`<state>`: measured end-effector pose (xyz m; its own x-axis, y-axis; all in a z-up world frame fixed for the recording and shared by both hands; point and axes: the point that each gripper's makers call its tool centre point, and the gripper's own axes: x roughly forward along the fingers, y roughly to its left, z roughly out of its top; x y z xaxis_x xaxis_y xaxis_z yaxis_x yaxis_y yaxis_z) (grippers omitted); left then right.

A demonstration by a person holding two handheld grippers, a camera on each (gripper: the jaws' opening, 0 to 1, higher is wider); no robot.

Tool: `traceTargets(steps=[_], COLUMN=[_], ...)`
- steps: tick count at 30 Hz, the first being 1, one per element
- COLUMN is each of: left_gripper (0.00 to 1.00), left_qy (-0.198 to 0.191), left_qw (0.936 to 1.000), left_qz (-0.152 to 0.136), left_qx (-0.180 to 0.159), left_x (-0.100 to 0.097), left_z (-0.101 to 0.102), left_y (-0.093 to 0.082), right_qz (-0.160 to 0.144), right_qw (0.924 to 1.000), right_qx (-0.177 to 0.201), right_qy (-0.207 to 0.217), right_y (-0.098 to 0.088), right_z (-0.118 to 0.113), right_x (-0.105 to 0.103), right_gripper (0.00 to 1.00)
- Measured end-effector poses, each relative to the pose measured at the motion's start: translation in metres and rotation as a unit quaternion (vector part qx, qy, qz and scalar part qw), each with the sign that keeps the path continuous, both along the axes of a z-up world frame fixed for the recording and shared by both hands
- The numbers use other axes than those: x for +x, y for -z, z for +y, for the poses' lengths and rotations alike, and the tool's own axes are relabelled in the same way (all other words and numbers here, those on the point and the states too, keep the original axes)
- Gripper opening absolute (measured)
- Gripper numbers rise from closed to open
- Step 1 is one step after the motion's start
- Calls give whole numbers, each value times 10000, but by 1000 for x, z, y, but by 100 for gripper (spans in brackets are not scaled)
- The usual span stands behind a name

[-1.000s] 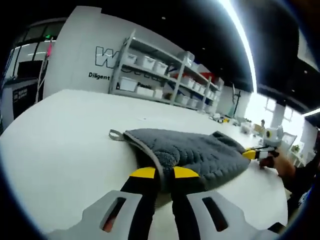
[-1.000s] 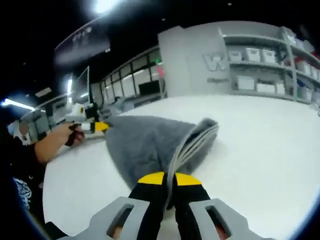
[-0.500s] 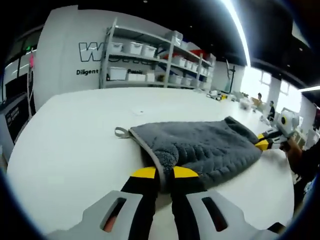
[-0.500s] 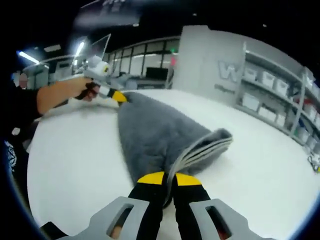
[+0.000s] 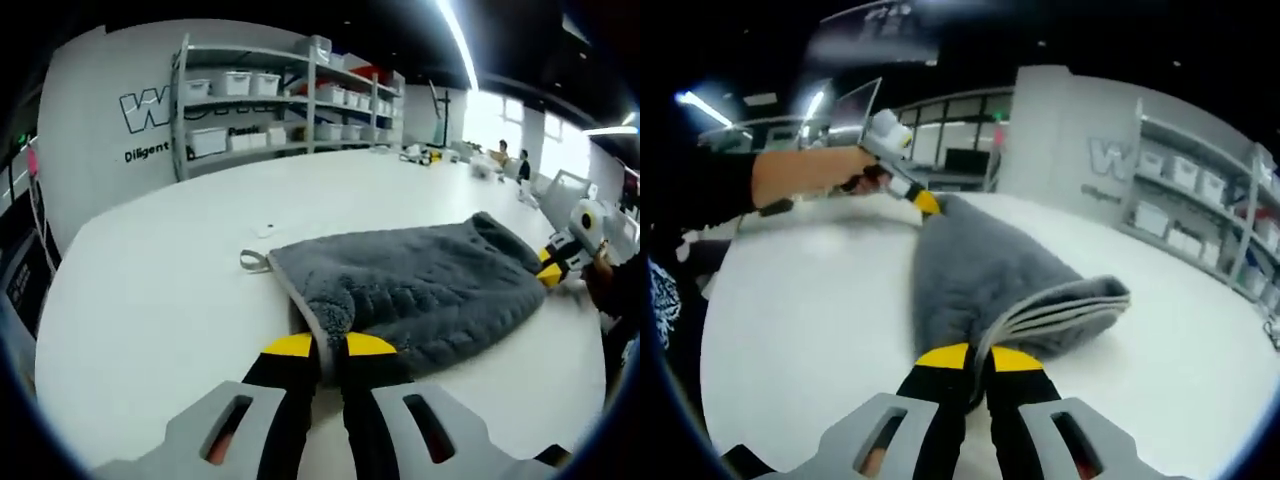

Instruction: Open the folded towel by lifting each exposed corner and separating the folded layers until the towel lies flat within the target outline without major curled edges

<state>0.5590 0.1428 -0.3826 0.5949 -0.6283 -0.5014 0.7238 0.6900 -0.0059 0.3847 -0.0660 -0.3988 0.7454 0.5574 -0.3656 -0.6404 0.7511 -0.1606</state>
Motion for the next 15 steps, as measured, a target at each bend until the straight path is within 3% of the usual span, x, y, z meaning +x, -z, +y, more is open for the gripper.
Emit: traceTargets(steps=[15], left_gripper=[8], left_qy=[218], left_qw=[9991], left_qz=[-114], left_qx=[358], left_x=[19], left_z=[-20], left_y=[2], right_qz=[36], right_qw=[9999], right_qx=[74], right_qy=[-130], right_y=[-2], right_z=[15], right_x=[-15], right_gripper=[2])
